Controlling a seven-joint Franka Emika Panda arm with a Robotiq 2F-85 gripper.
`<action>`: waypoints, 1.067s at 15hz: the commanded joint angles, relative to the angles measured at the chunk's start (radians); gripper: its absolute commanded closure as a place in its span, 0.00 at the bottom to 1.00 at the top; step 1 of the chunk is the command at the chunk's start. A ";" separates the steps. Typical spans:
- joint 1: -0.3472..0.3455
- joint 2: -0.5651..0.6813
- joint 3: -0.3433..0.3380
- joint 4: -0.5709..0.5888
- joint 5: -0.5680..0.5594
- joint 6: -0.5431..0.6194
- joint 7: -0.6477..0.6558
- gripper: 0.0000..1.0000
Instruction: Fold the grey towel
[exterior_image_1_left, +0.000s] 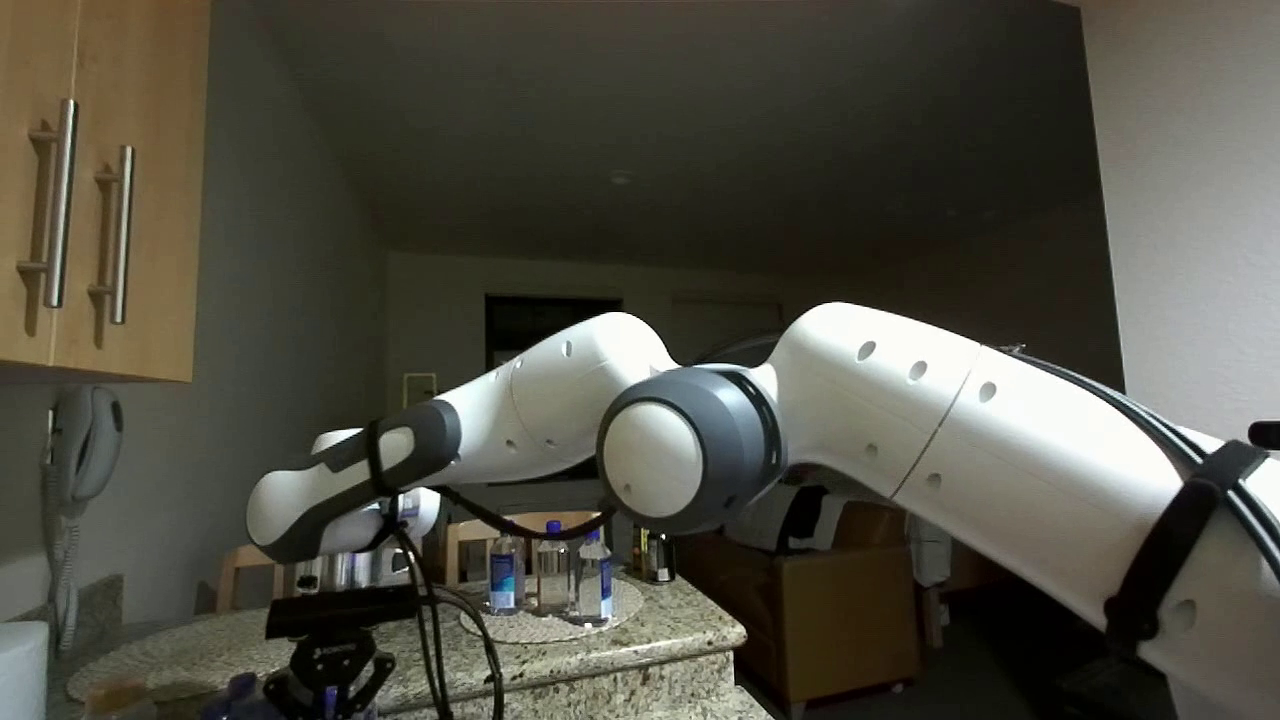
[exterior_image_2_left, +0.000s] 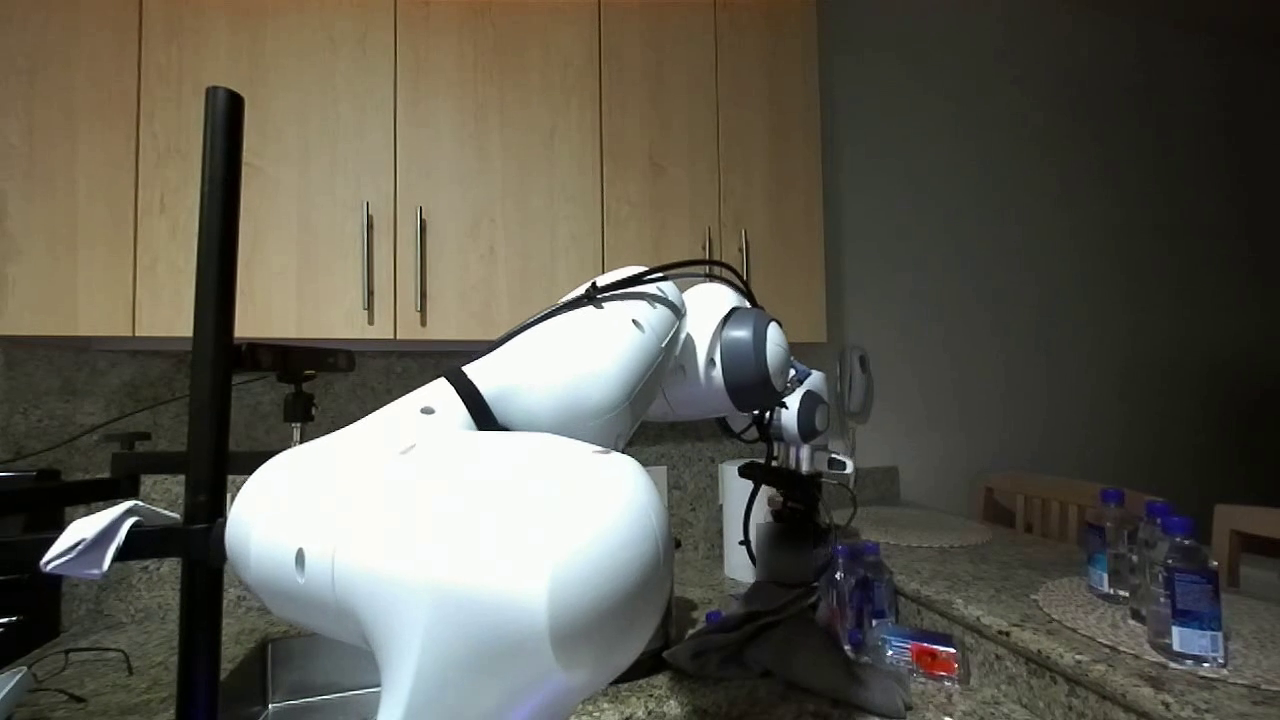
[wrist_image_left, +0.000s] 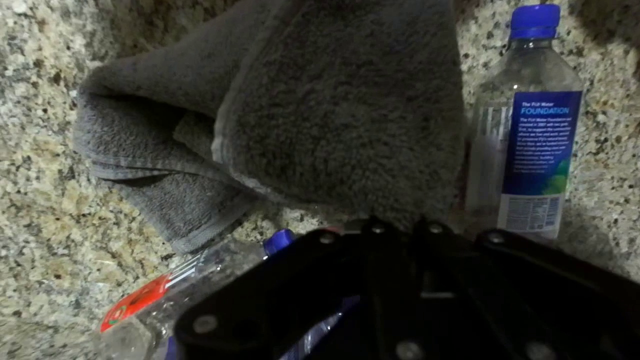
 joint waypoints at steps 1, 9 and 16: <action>0.073 -0.153 -0.077 -0.236 -0.059 0.080 0.119 0.92; 0.133 -0.322 -0.102 -0.522 -0.159 0.097 0.292 0.61; 0.087 -0.420 -0.021 -0.670 -0.280 0.106 0.421 0.16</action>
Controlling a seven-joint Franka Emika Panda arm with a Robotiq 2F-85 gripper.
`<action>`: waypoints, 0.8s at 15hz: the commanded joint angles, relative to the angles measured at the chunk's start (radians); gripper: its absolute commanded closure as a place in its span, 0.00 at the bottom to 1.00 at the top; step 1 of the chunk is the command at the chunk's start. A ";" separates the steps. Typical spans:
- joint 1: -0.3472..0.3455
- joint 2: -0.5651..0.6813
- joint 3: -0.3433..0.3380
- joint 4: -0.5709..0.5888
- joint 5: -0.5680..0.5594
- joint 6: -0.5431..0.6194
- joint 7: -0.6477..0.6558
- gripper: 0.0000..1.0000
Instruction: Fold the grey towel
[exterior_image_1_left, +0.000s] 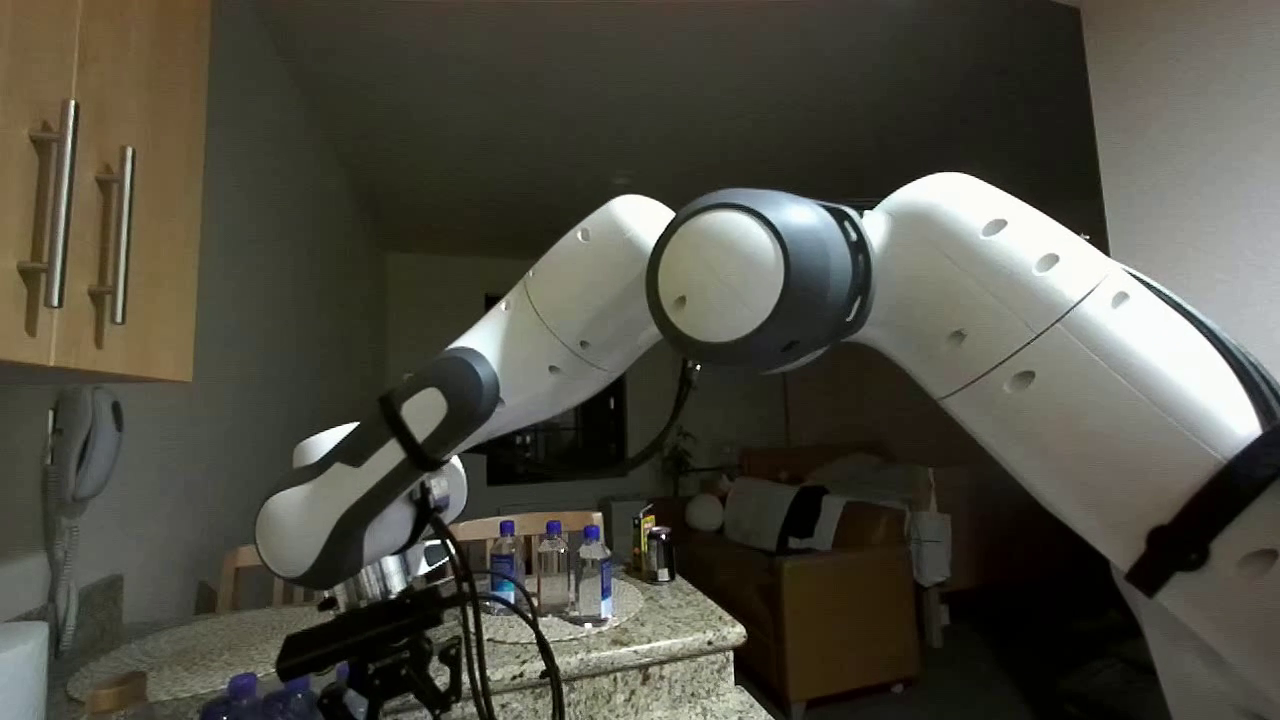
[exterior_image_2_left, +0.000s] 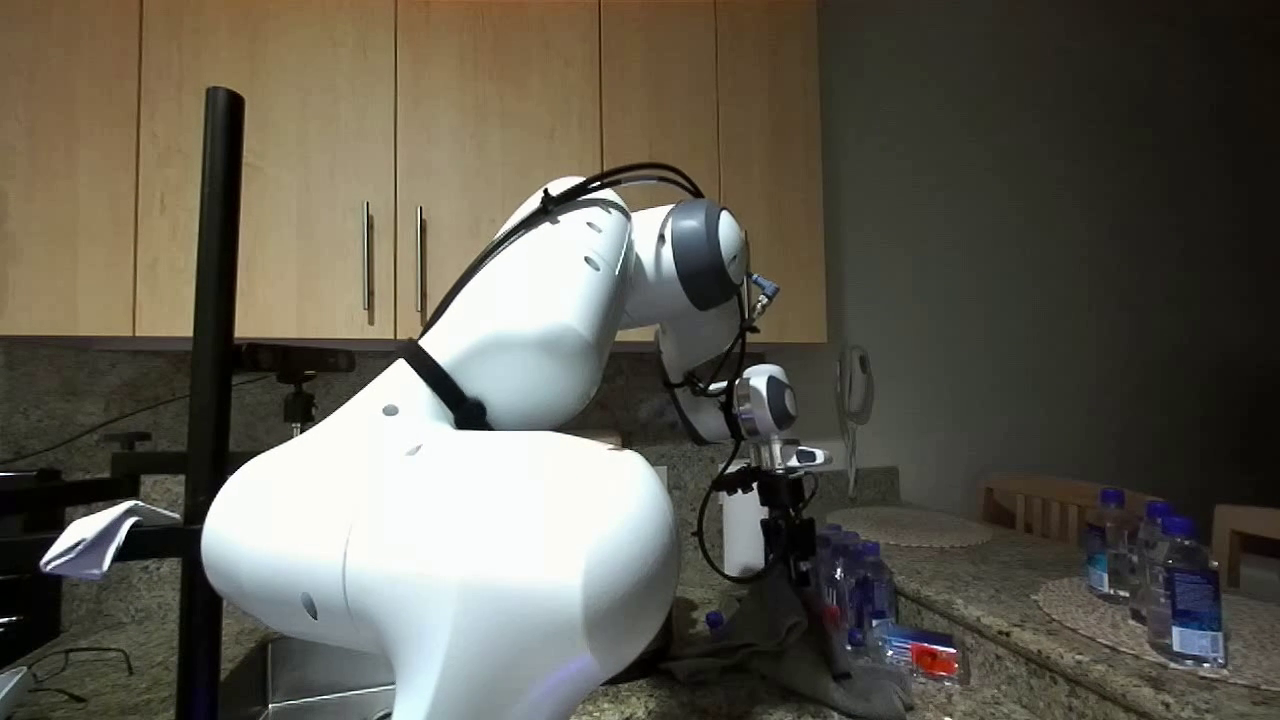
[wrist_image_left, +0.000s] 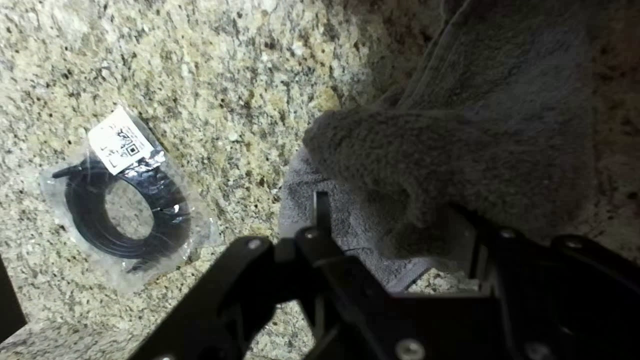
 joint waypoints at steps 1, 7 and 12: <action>-0.049 -0.097 0.062 -0.131 -0.061 0.049 0.074 0.10; -0.113 -0.136 0.107 -0.176 -0.080 0.114 0.090 0.00; -0.167 -0.147 0.129 -0.165 -0.067 0.162 0.049 0.00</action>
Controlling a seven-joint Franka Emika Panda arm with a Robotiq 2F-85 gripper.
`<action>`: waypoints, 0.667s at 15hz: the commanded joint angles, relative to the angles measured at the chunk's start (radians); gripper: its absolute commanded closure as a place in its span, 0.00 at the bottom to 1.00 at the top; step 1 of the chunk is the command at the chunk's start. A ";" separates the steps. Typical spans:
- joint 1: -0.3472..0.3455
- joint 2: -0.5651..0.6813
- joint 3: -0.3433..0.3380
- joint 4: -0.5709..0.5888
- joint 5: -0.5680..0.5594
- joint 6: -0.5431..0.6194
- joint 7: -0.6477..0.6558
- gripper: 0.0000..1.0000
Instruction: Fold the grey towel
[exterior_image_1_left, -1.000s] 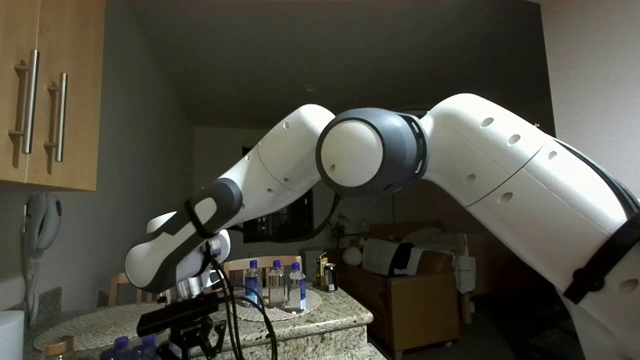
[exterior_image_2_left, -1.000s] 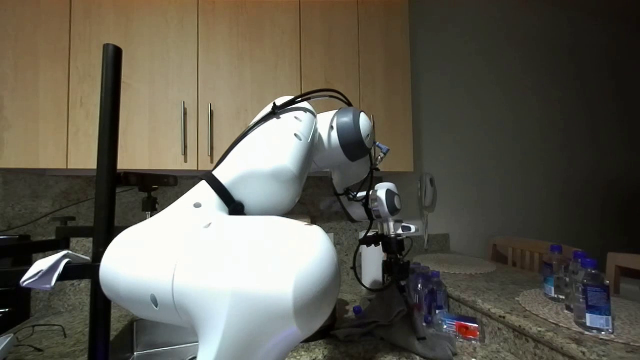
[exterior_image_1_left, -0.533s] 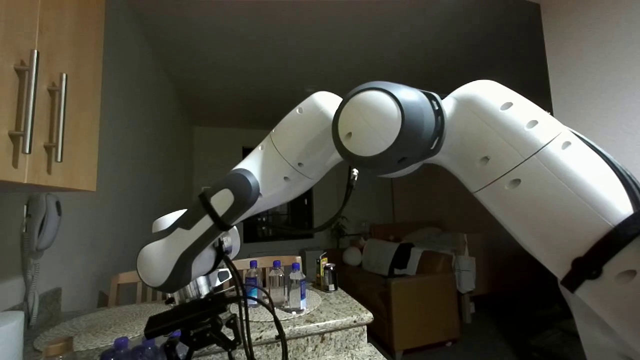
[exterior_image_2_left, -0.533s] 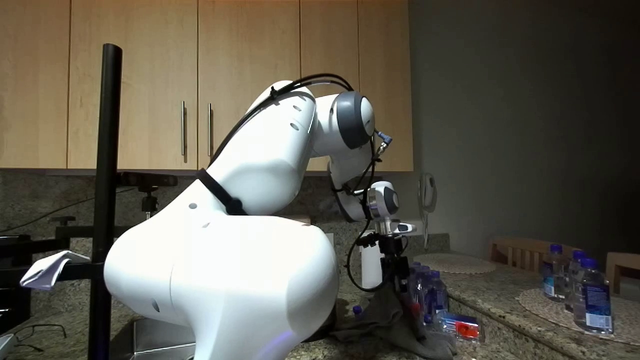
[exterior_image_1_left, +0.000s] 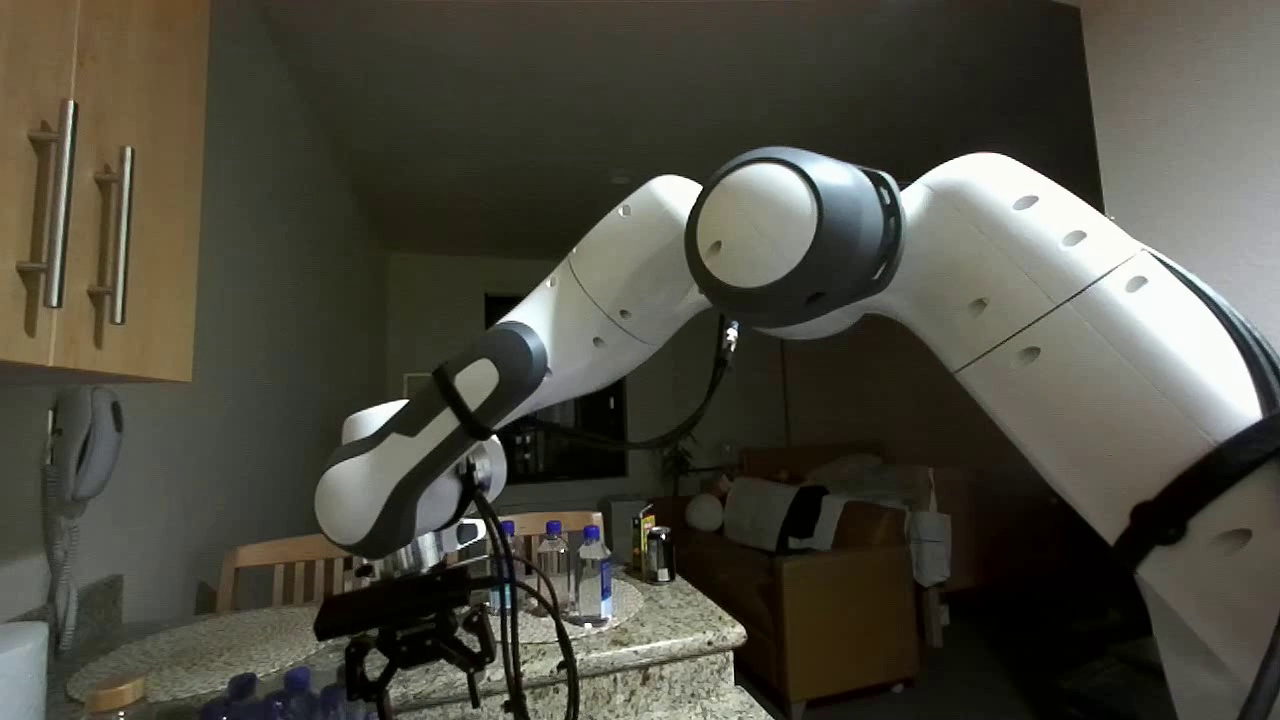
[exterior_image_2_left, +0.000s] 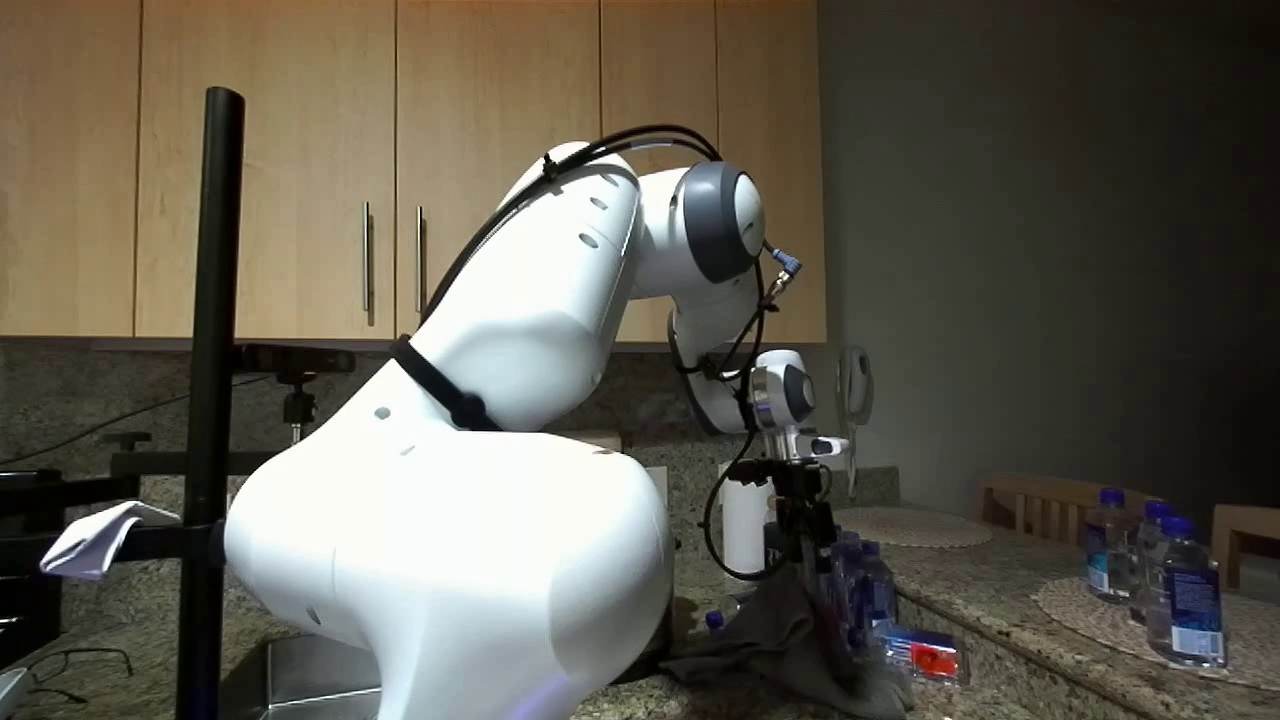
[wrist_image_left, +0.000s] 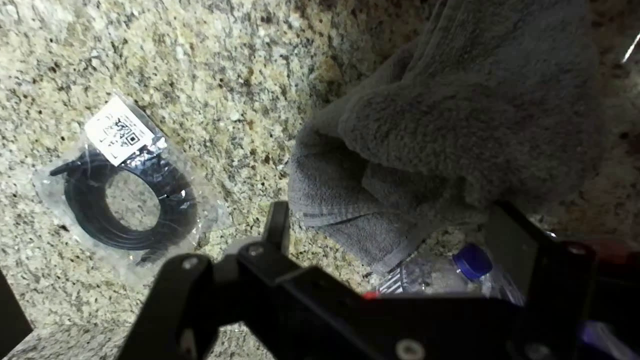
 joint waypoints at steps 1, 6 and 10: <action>-0.058 -0.050 0.037 -0.048 -0.012 0.051 -0.022 0.00; -0.116 -0.060 0.053 -0.037 0.004 0.080 -0.095 0.00; -0.170 -0.076 0.082 -0.057 0.044 0.117 -0.214 0.00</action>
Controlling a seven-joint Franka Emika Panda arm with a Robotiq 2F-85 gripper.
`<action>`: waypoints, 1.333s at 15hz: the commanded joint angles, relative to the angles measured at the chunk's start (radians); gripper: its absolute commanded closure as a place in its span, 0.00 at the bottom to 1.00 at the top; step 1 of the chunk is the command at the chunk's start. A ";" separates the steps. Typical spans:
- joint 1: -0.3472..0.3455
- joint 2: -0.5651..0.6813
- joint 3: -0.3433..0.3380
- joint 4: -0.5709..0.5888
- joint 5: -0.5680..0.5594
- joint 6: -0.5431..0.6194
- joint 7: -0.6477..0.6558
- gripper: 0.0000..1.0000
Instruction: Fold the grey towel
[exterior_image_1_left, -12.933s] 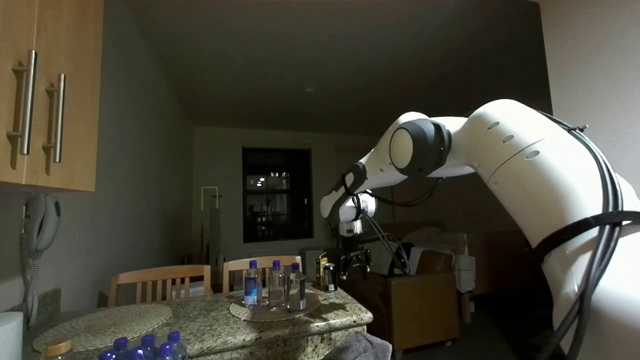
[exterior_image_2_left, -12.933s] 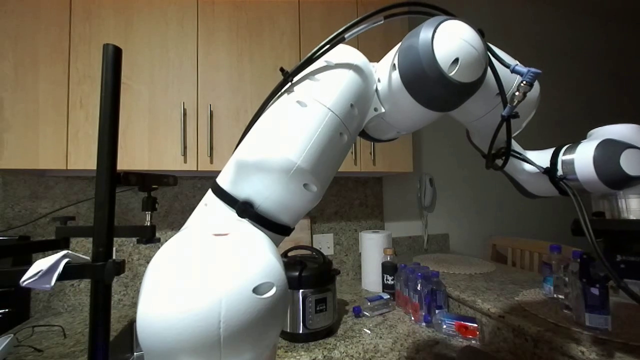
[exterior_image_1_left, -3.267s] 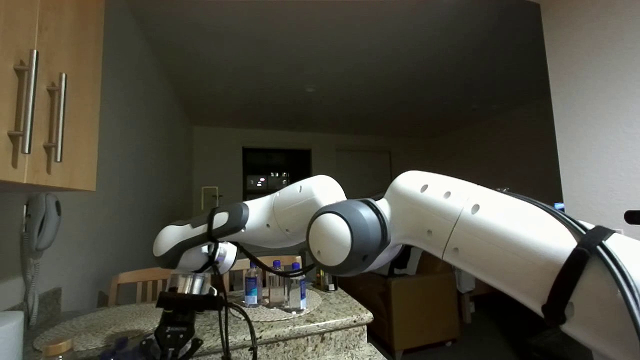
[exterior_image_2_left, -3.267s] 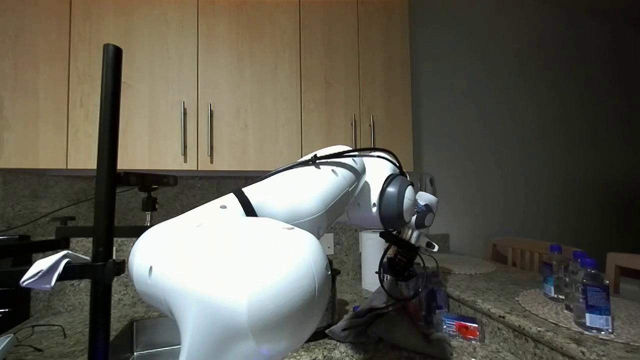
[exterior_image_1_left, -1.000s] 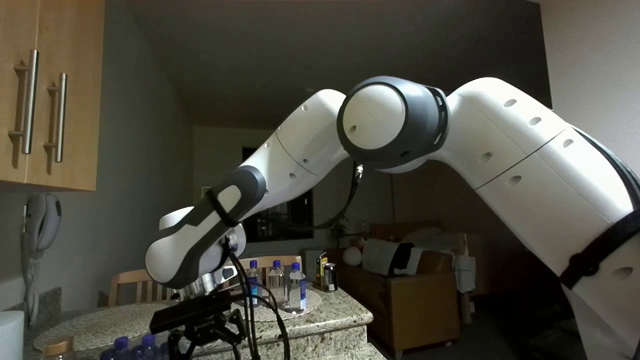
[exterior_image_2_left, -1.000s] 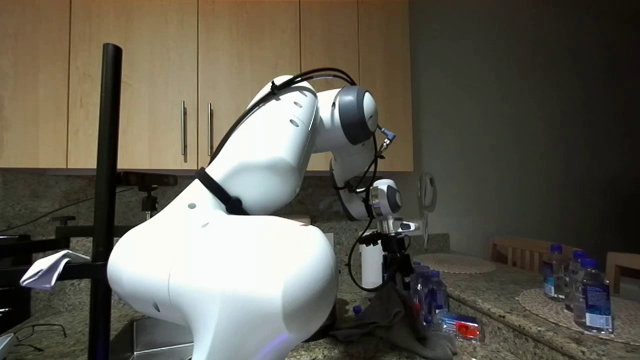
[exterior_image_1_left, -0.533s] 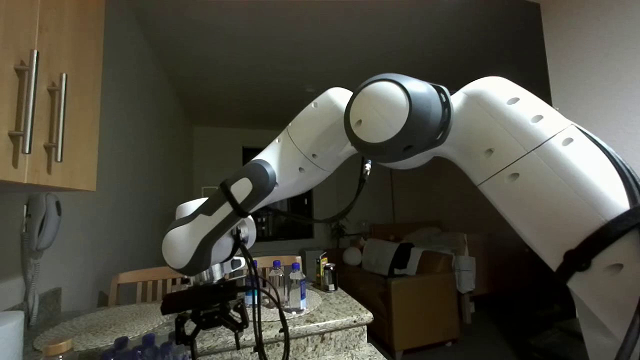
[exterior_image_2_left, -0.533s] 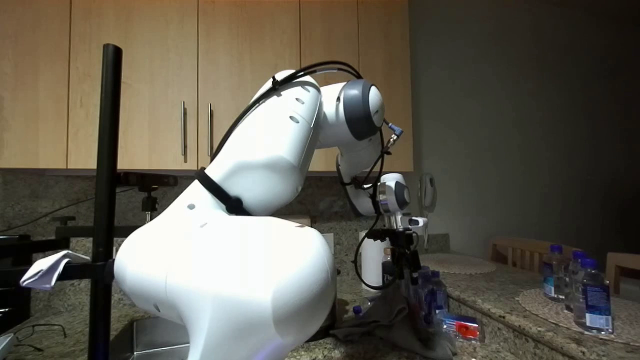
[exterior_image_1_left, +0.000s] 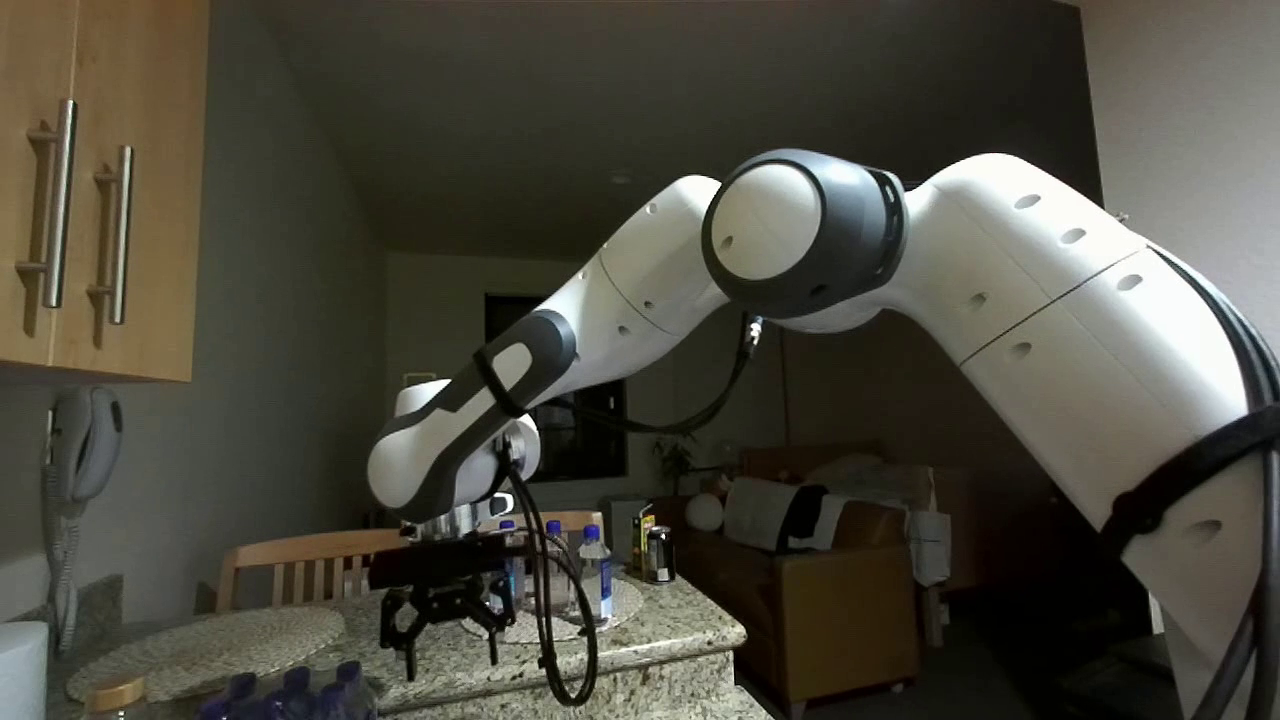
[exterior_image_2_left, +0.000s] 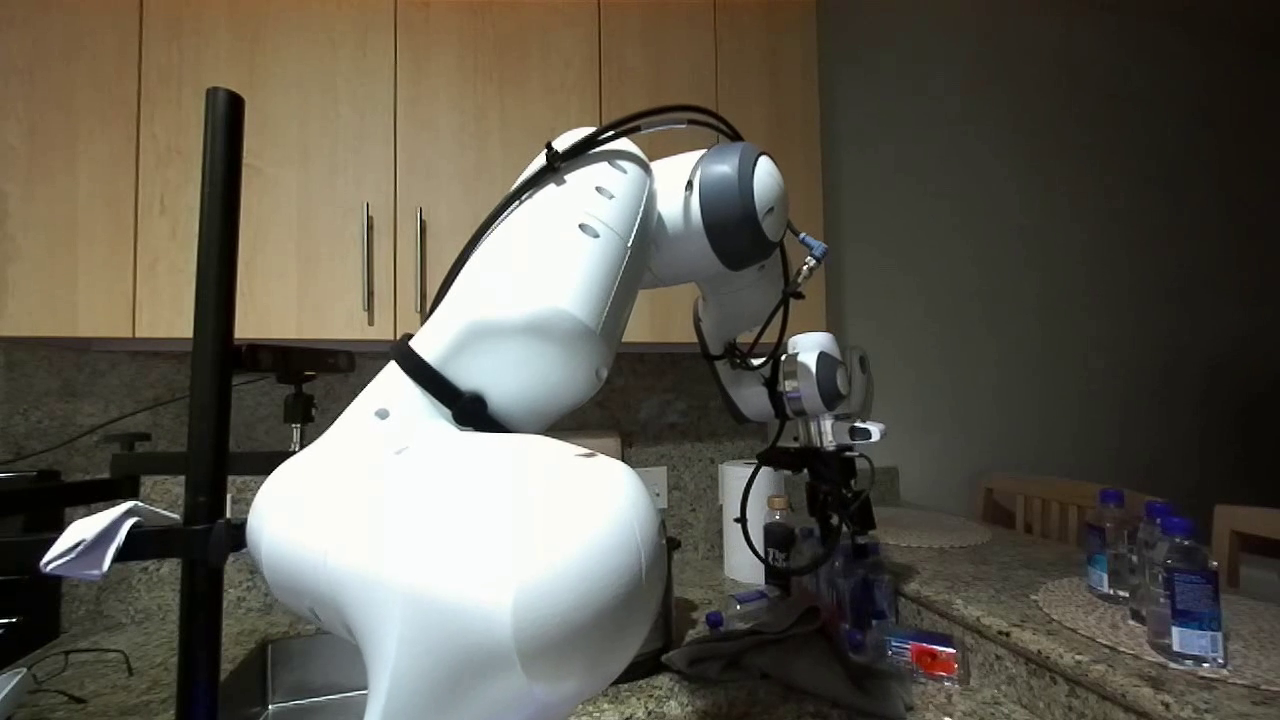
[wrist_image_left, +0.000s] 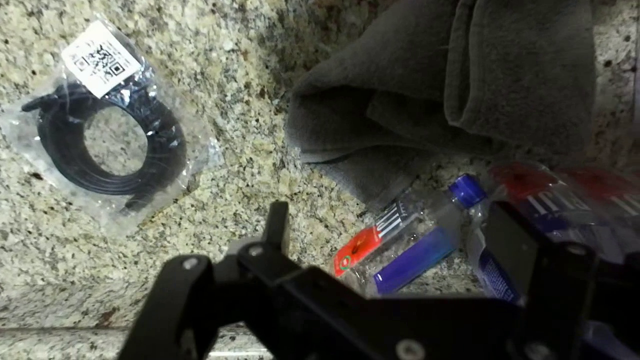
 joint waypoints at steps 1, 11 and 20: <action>-0.073 -0.052 0.052 -0.067 0.059 0.048 -0.153 0.00; -0.190 -0.138 0.094 -0.099 0.205 -0.100 -0.620 0.00; -0.246 -0.240 0.034 -0.119 0.153 -0.275 -0.700 0.00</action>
